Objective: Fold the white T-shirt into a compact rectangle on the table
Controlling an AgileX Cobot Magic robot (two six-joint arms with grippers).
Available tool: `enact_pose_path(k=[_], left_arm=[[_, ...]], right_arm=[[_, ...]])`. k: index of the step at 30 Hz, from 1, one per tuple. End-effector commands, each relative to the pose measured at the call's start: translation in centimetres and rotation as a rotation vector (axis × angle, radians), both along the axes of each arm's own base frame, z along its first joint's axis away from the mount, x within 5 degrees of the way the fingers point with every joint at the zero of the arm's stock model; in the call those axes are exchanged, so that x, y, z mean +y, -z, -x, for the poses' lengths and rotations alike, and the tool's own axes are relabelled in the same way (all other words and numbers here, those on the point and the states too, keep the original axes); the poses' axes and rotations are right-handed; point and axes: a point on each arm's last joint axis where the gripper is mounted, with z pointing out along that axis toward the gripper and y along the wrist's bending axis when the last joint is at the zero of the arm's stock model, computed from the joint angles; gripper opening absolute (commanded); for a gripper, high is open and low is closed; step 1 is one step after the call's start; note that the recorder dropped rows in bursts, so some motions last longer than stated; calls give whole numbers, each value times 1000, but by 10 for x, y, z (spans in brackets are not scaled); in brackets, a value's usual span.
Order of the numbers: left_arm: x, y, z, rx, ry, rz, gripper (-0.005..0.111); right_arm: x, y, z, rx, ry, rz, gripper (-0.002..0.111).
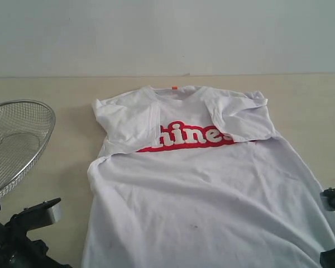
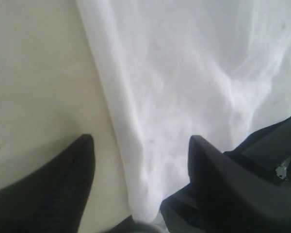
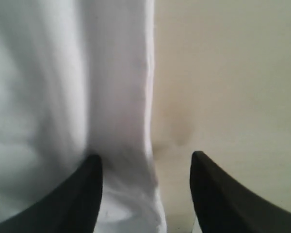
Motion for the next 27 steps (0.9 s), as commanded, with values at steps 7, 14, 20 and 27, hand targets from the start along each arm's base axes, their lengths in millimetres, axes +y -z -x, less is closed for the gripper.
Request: enact_pose_path(k=[7, 14, 20, 27], left_arm=[[-1, 1, 1, -3, 7, -2, 55], [-1, 1, 1, -3, 7, -2, 55], [-1, 1, 1, -3, 7, -2, 55], [-2, 0, 3, 23, 5, 8, 55]], right_arm=[[6, 3, -10, -42, 79, -51, 42], [6, 3, -10, -41, 70, -53, 37], [5, 3, -11, -45, 65, -50, 0], [4, 3, -11, -46, 68, -32, 0]])
